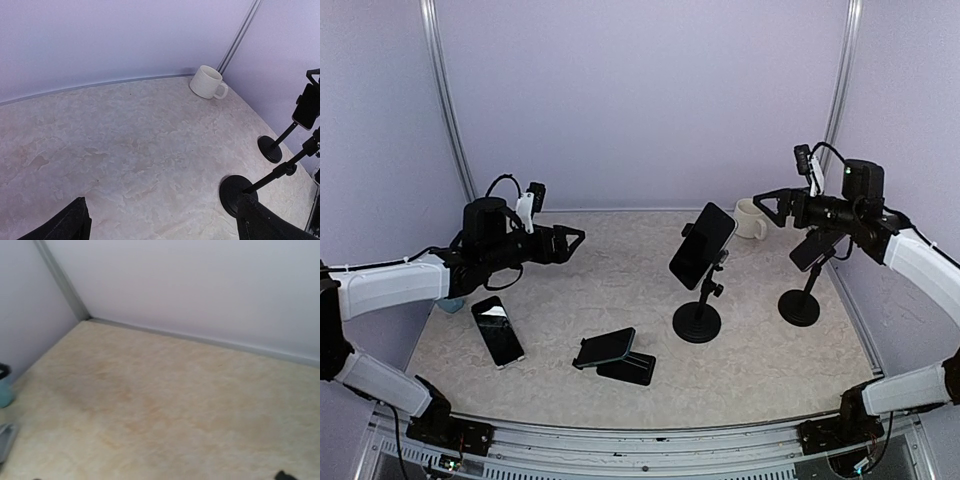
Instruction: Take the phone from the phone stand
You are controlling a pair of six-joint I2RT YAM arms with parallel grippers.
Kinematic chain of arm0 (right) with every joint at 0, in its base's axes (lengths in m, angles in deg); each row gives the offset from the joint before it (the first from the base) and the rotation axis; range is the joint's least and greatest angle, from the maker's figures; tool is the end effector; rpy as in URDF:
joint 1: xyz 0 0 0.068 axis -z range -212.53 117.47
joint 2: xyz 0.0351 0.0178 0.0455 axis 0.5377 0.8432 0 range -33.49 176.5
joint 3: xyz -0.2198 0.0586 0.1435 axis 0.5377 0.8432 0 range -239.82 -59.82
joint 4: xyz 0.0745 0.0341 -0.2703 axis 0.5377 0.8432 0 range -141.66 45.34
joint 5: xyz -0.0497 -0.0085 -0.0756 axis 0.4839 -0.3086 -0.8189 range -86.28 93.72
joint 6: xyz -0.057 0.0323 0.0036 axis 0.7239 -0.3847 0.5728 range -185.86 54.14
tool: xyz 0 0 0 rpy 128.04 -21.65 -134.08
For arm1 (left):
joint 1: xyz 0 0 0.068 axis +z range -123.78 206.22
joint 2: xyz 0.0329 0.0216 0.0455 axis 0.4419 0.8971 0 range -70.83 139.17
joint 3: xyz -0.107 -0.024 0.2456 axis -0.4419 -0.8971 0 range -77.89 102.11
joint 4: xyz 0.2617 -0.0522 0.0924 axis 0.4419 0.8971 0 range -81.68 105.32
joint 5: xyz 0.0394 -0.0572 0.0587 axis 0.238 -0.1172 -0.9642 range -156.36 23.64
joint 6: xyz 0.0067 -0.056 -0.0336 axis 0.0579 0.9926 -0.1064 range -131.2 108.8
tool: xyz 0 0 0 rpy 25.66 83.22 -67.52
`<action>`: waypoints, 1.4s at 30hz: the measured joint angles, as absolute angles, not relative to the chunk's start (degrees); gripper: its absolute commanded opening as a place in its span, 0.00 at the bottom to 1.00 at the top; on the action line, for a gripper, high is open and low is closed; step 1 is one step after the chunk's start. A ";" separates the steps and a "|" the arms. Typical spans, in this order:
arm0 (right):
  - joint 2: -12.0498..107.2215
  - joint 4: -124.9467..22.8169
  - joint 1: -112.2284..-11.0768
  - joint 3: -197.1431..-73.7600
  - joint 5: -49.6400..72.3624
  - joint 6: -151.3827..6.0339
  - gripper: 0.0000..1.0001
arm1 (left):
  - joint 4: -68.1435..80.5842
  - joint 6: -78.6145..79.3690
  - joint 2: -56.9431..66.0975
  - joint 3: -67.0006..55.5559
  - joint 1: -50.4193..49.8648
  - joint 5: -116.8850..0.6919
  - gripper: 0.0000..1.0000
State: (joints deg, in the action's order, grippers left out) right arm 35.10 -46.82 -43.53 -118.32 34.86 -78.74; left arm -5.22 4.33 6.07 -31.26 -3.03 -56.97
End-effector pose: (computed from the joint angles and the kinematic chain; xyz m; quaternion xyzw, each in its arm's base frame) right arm 0.3021 0.0859 0.3374 -0.1510 0.7665 0.3297 0.5301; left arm 0.2941 -0.1743 0.2479 0.1440 0.7882 -0.2873 0.5249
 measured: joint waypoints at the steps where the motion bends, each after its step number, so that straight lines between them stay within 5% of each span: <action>1: 34.36 -46.03 -43.99 -118.32 35.12 -79.12 1.00 | -5.50 4.15 6.07 -31.26 -3.32 -56.55 0.99; 16: 15.17 -35.91 -48.47 -111.83 36.43 -87.22 1.00 | -7.99 3.21 8.83 -30.49 -7.14 -57.67 0.99; 33: 14.89 -32.57 -68.40 -108.24 23.93 -93.69 1.00 | -9.26 2.40 11.21 -28.94 -9.46 -61.17 0.99; 42: 20.22 -37.01 -73.06 -107.85 18.53 -98.24 0.80 | -9.26 2.21 11.21 -28.86 -10.20 -64.53 0.99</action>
